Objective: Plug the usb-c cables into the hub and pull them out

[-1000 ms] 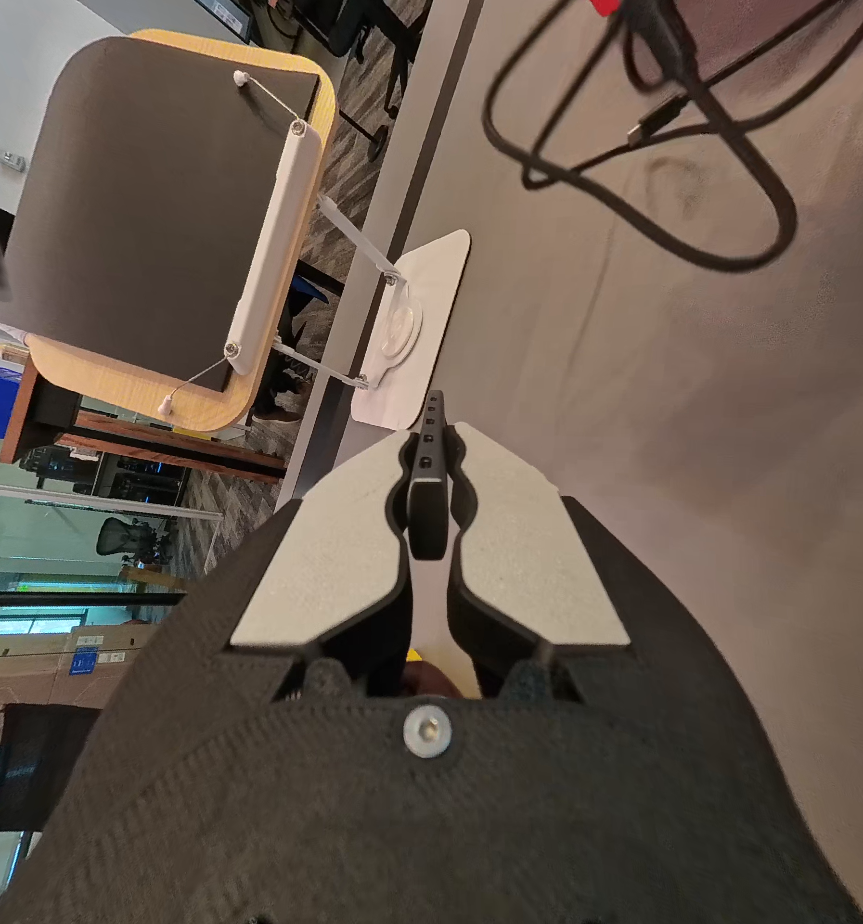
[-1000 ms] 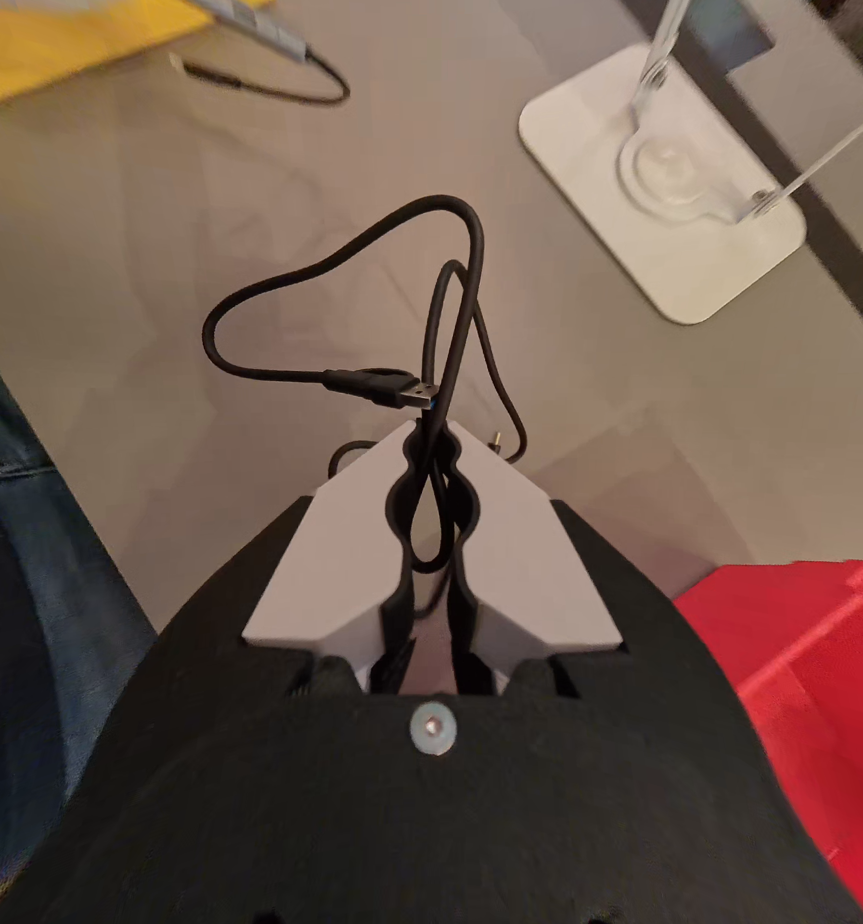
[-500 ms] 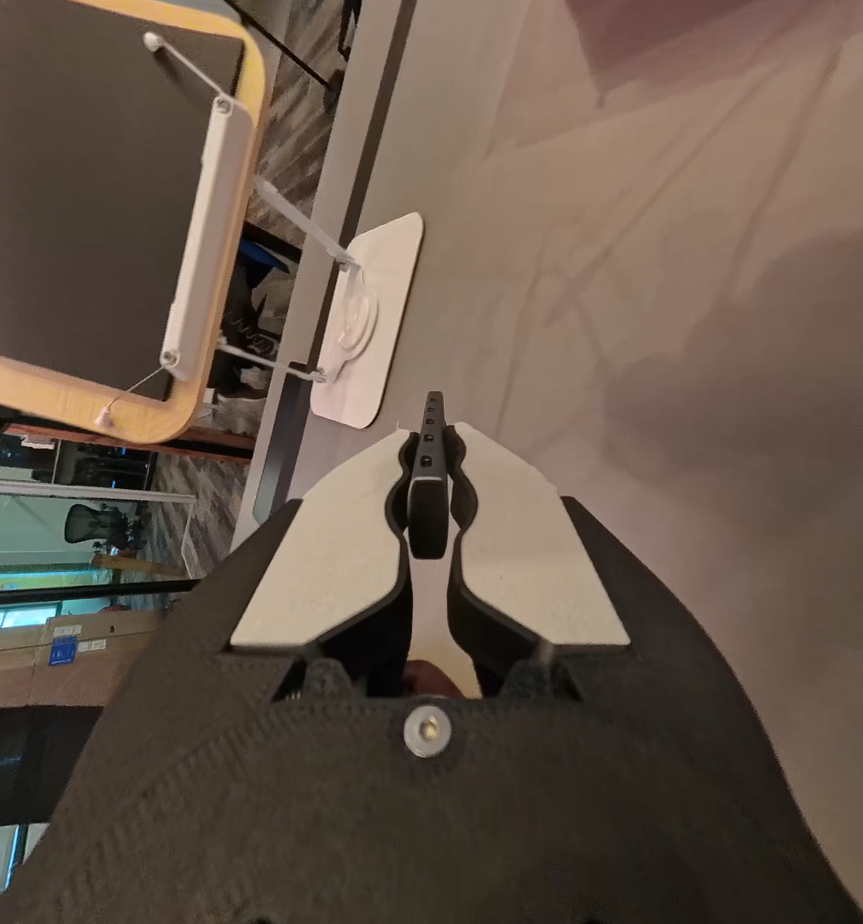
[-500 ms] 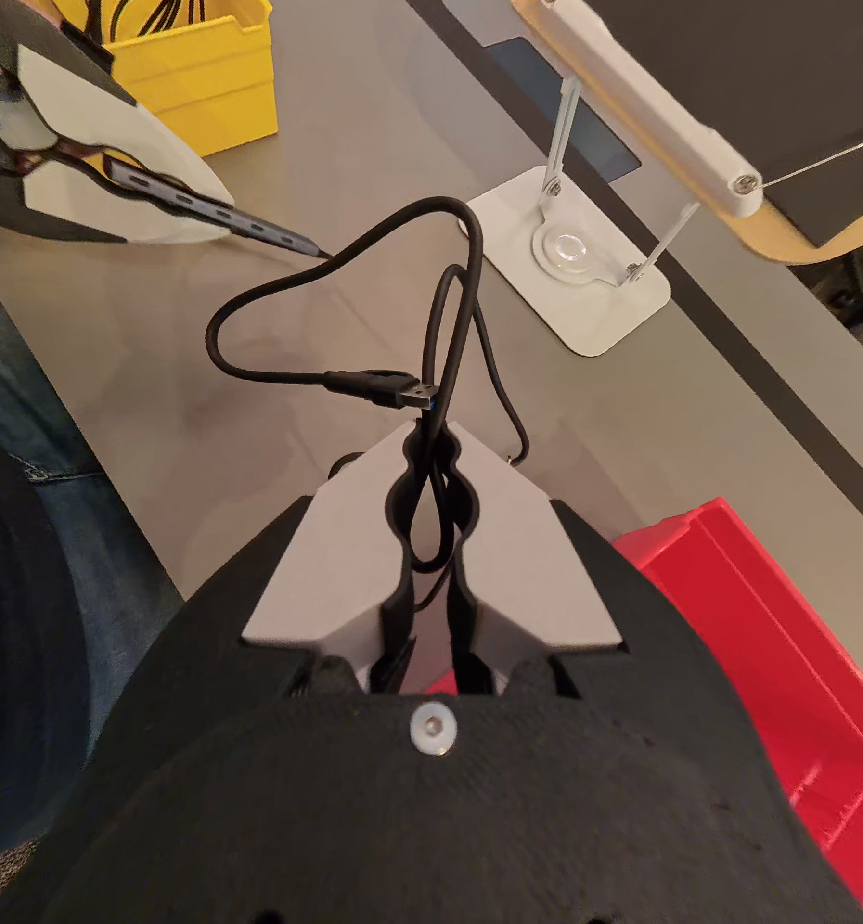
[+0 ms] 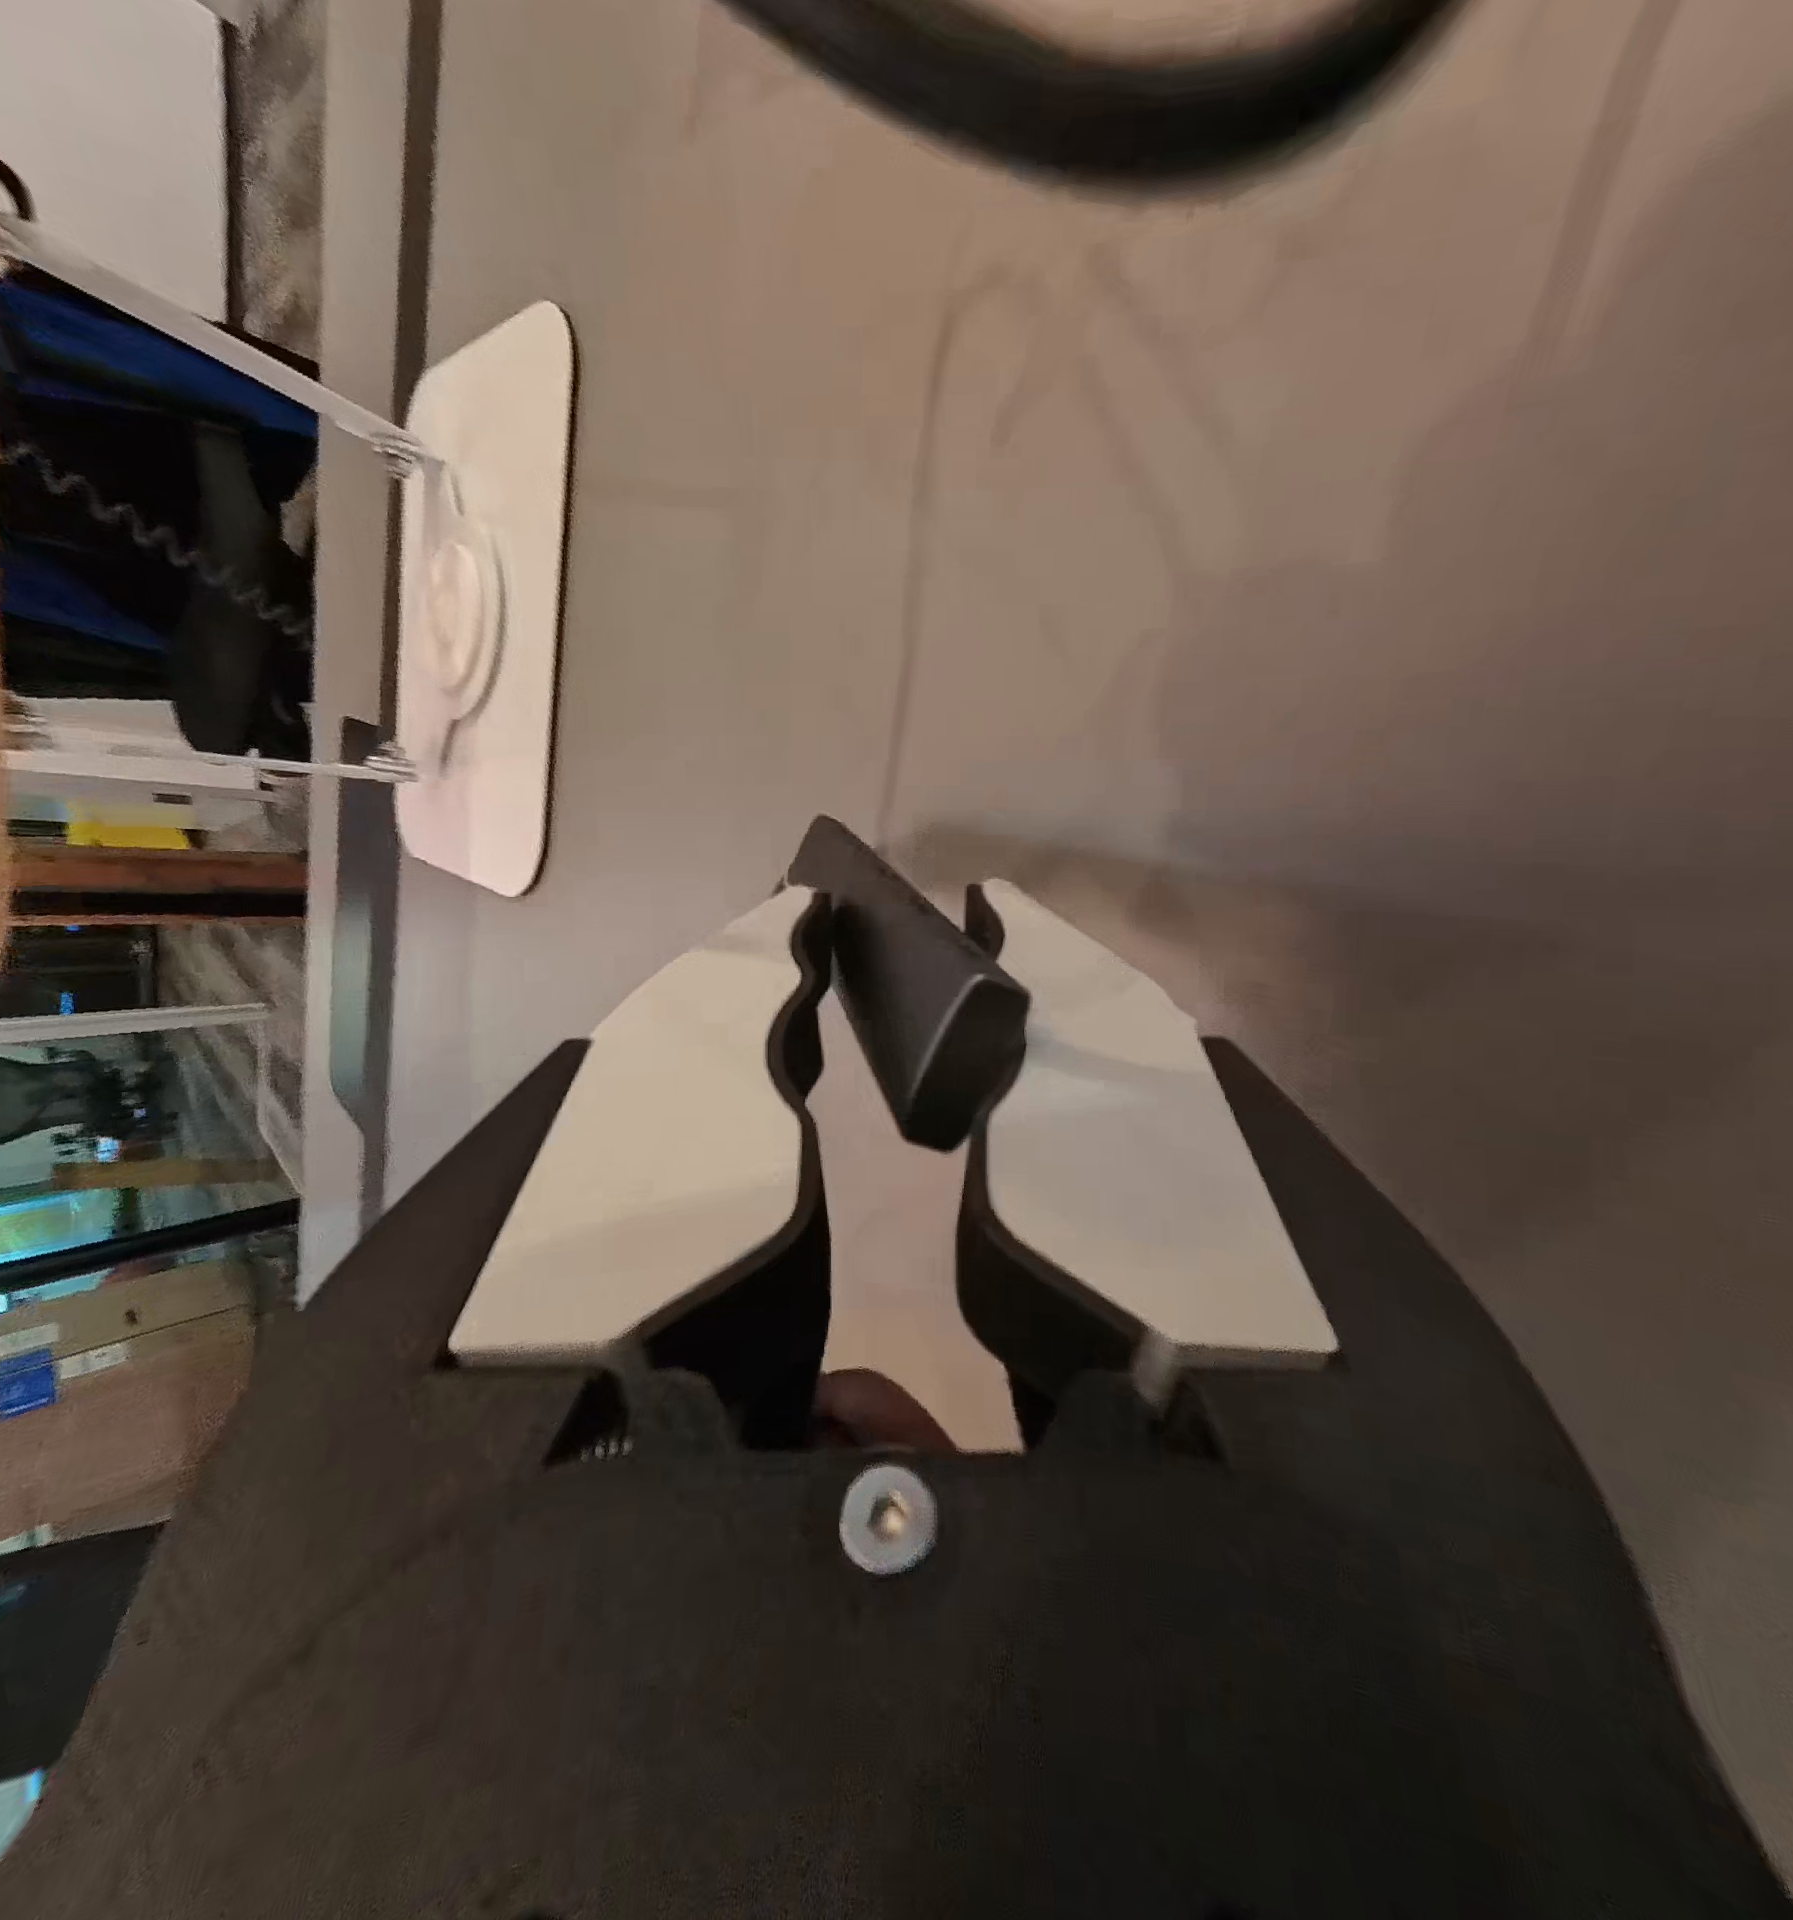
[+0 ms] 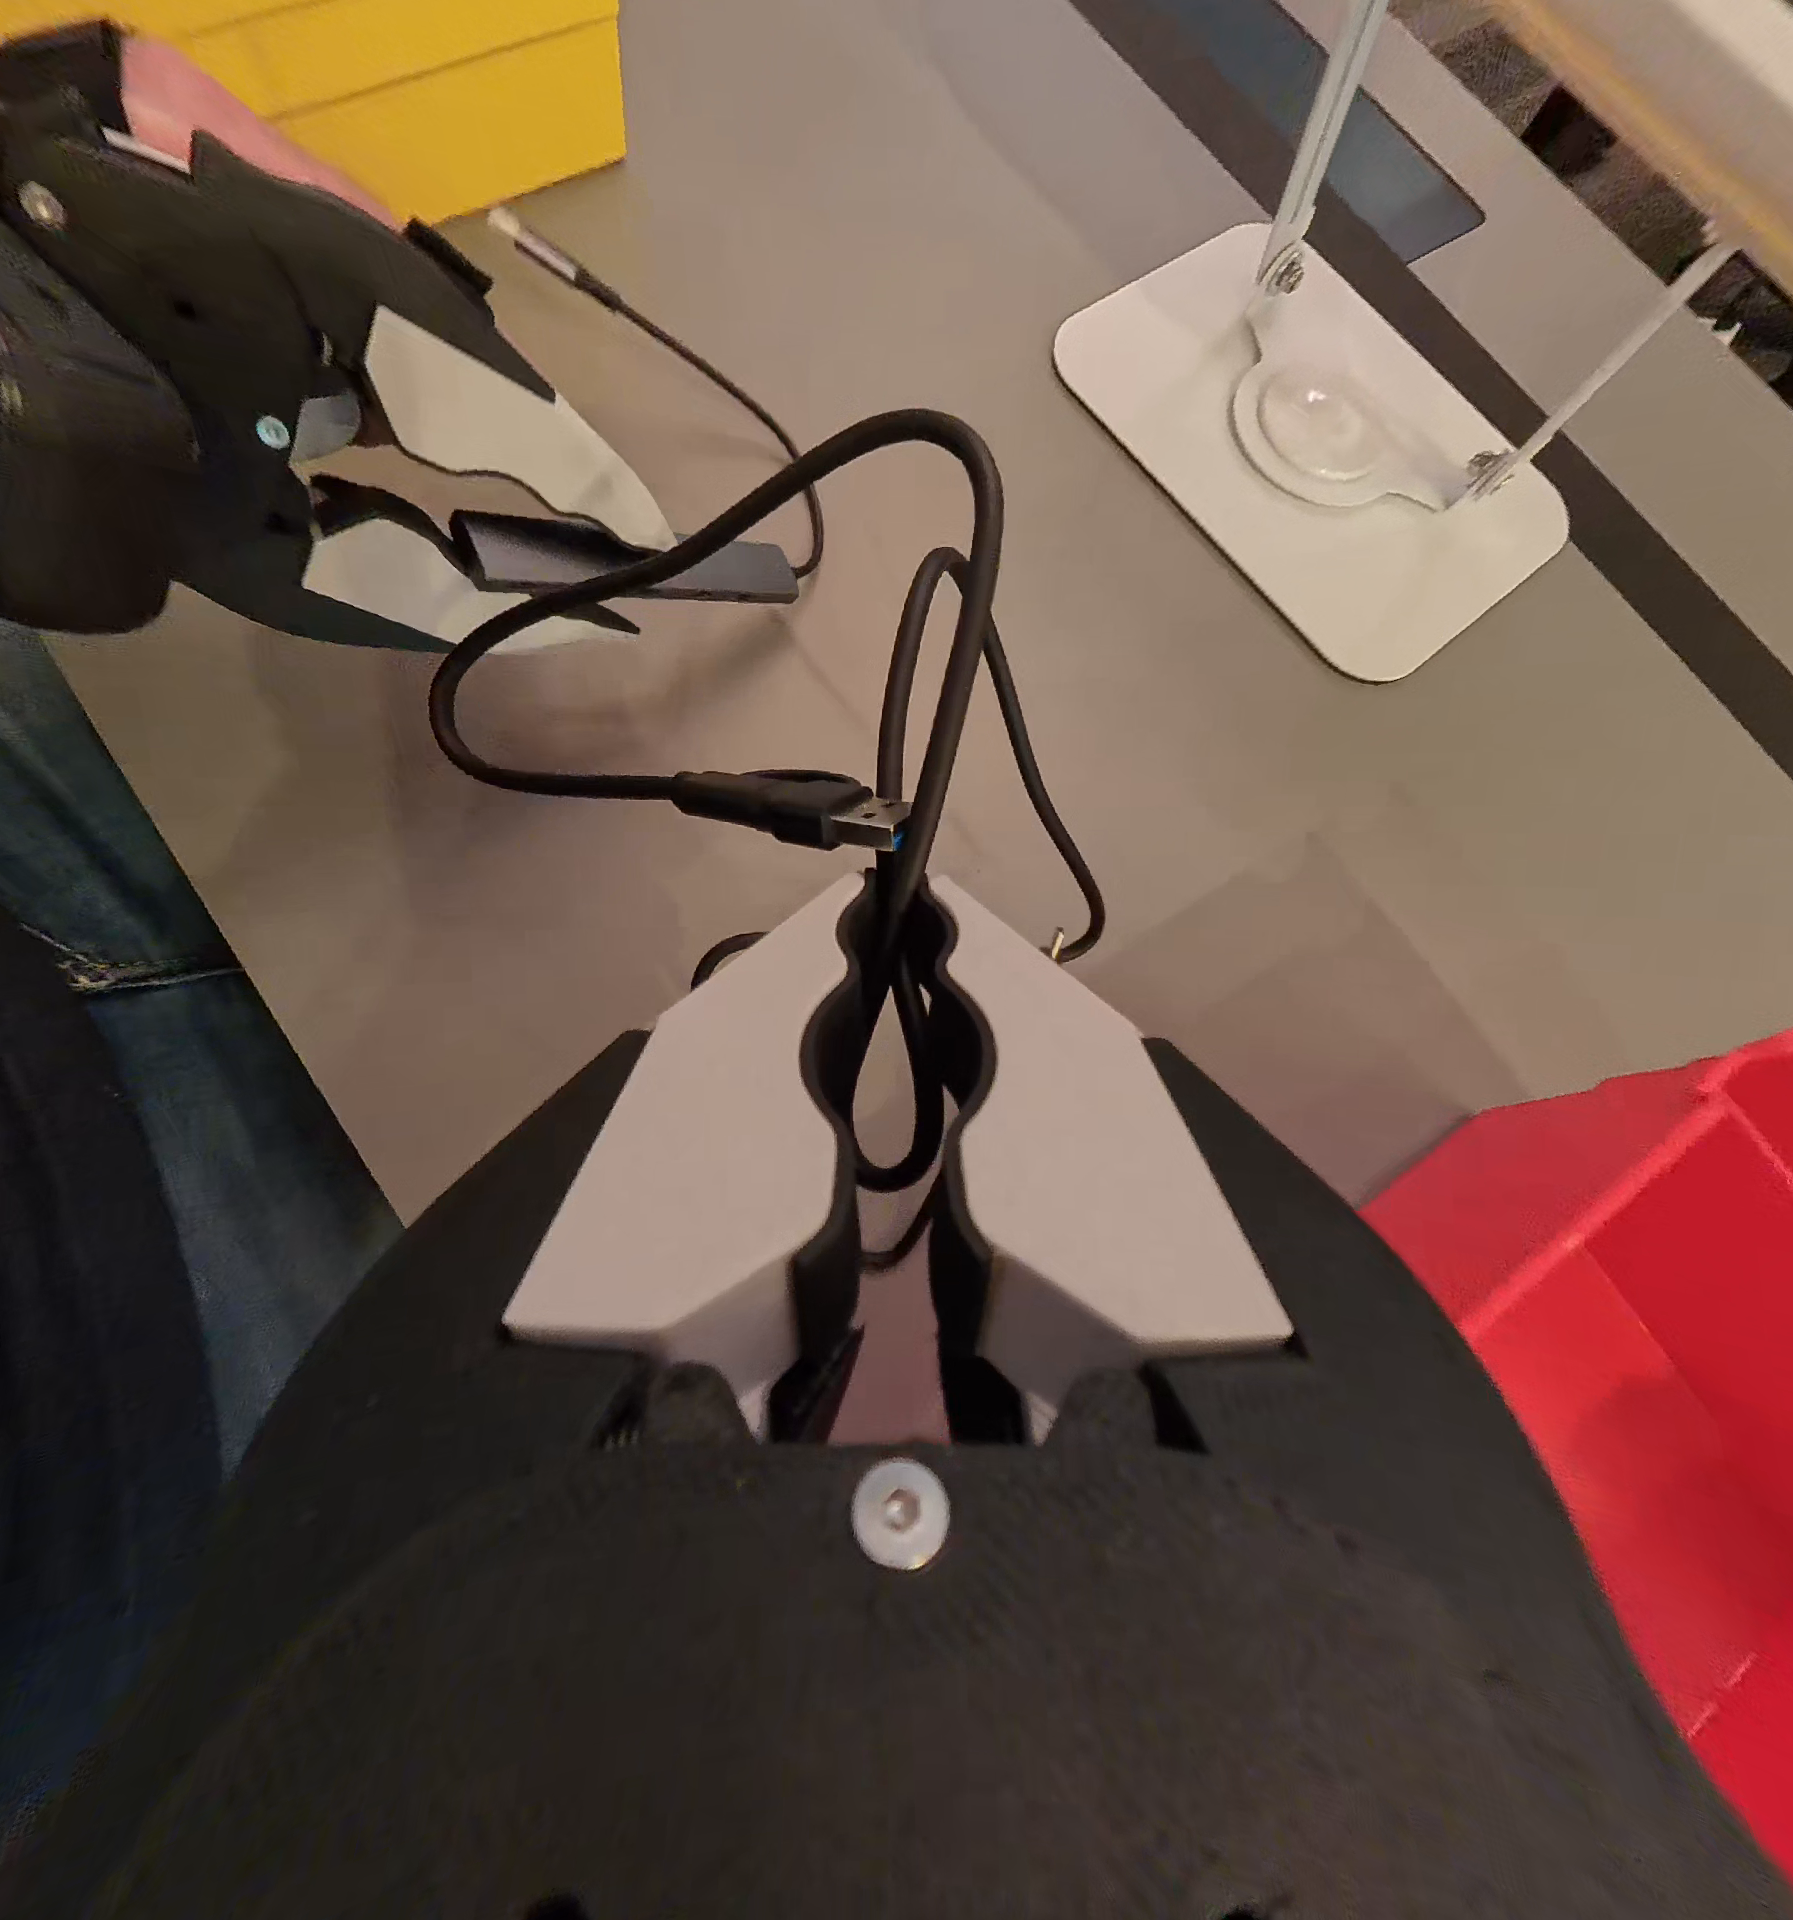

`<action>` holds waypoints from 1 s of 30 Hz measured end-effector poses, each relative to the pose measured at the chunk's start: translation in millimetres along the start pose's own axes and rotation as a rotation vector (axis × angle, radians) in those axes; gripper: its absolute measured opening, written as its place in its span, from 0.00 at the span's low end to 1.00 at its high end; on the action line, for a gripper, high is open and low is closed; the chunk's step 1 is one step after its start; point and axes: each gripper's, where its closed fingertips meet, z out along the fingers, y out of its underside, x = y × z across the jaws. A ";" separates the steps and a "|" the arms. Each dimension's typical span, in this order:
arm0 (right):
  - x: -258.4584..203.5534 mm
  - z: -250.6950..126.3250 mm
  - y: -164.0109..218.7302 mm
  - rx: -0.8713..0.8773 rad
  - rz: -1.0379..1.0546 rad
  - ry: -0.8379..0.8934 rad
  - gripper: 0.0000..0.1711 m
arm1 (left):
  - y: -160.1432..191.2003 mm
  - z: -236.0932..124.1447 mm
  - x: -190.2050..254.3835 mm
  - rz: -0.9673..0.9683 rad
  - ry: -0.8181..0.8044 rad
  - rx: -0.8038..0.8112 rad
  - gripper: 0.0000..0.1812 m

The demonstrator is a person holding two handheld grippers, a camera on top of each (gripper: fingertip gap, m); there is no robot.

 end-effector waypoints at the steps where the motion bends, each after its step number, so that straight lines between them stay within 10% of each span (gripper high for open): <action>1: -4.3 7.0 2.5 -0.008 -0.007 0.009 0.00 | 0.2 1.3 1.7 -0.010 0.012 0.006 0.14; 18: -27.3 55.0 20.6 -0.031 -0.026 -0.002 0.00 | 15.9 -11.1 20.8 -0.254 0.314 0.006 0.52; 30: -38.2 65.1 15.2 -0.005 -0.016 -0.050 0.00 | -5.3 -63.4 4.2 -0.366 0.121 0.149 0.42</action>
